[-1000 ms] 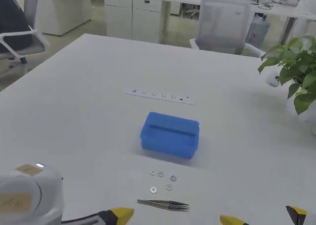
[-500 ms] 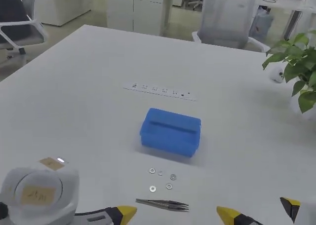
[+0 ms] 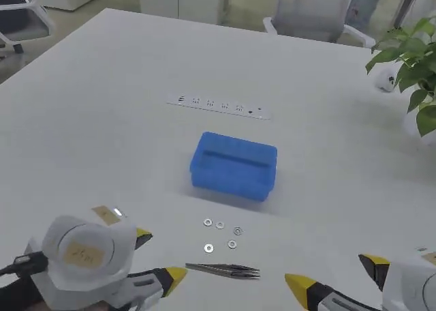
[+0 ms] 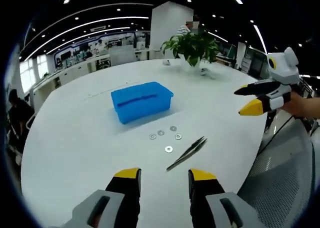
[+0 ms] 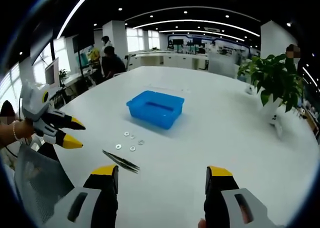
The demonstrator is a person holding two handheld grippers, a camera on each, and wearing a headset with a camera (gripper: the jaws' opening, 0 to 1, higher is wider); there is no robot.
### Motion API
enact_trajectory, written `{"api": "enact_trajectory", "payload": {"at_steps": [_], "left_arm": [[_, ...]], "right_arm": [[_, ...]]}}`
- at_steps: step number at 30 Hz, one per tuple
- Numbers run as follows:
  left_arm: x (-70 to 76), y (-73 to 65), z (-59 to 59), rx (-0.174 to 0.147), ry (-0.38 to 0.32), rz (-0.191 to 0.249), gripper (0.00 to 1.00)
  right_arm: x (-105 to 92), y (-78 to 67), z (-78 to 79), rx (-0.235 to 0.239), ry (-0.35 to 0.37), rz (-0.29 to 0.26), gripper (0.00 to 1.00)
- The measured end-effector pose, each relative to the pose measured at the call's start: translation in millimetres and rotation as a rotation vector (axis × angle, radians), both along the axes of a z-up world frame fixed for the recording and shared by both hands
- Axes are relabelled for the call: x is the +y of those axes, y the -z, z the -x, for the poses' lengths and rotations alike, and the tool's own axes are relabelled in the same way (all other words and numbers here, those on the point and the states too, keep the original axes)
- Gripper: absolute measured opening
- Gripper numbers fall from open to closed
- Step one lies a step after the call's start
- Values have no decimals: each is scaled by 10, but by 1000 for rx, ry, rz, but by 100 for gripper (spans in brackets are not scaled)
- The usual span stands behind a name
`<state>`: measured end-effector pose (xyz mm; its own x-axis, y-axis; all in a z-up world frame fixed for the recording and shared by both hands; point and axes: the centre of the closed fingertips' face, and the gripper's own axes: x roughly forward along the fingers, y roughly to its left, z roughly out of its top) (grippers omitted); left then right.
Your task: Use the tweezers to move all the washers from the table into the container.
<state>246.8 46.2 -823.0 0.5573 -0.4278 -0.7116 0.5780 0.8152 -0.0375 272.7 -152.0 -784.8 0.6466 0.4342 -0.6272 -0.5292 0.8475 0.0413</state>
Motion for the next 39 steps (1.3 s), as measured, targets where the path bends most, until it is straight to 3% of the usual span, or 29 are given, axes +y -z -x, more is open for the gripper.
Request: {"api": "enact_trajectory", "payload": {"at_steps": [1,2,9,14,18,26,33,35,39], "left_arm": [[-4,61,-24,6,17,-25,31],[-38,89,-30,5,42,-23,28],[-159,334,-17,76,141,-32,20],[-203,412,-105,73,176,-46,14],[-300,462,-146,89,226,-32,11],[-415,524,-172,63,316,-73,4],[-474,546,-68,52,407,-118,0],[-493,537,-38,47,428,-129,0],[-519,391,-14,19,437,-129,0]], "right_arm": [[10,0,-7,-2,-7,3,69],[16,4,-13,-2,-12,6,68],[72,13,-52,0,-33,4,64],[149,14,-59,7,-41,-17,61],[203,28,-35,15,-62,-16,59],[365,38,34,29,-128,-14,52],[573,52,84,29,-244,14,39],[646,66,94,26,-287,29,35],[767,124,116,22,-390,86,28]]}}
